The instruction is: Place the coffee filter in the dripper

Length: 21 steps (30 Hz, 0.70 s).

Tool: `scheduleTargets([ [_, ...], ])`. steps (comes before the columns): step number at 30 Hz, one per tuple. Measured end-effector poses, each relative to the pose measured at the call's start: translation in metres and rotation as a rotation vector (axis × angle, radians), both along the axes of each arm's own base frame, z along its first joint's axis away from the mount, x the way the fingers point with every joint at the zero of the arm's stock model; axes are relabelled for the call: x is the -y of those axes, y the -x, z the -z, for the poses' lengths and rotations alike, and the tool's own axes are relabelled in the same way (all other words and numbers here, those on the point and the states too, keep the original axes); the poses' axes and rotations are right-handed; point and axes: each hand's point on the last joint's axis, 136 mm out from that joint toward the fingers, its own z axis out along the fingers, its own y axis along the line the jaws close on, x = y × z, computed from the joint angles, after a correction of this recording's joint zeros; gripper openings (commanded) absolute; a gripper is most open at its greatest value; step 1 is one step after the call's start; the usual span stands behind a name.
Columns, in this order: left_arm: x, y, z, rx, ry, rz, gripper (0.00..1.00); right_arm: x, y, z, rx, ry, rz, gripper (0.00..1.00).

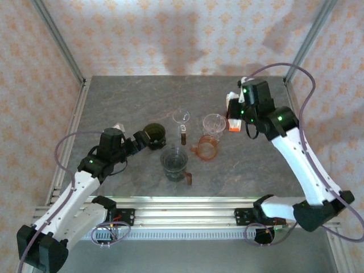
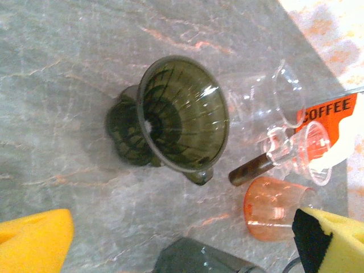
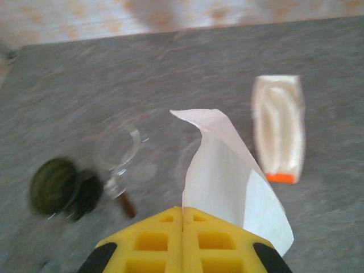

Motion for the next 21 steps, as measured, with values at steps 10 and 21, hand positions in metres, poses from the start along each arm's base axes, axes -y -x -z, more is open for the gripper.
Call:
scheduleTargets([
  [10,-0.006,0.022,0.018,-0.078,-0.019,0.003,0.99,-0.097,0.114,0.019,-0.156,-0.016,-0.368,0.00],
  [21,-0.003,0.030,0.014,-0.077,0.001,0.026,0.99,-0.146,0.125,0.064,-0.344,0.059,-0.359,0.00],
])
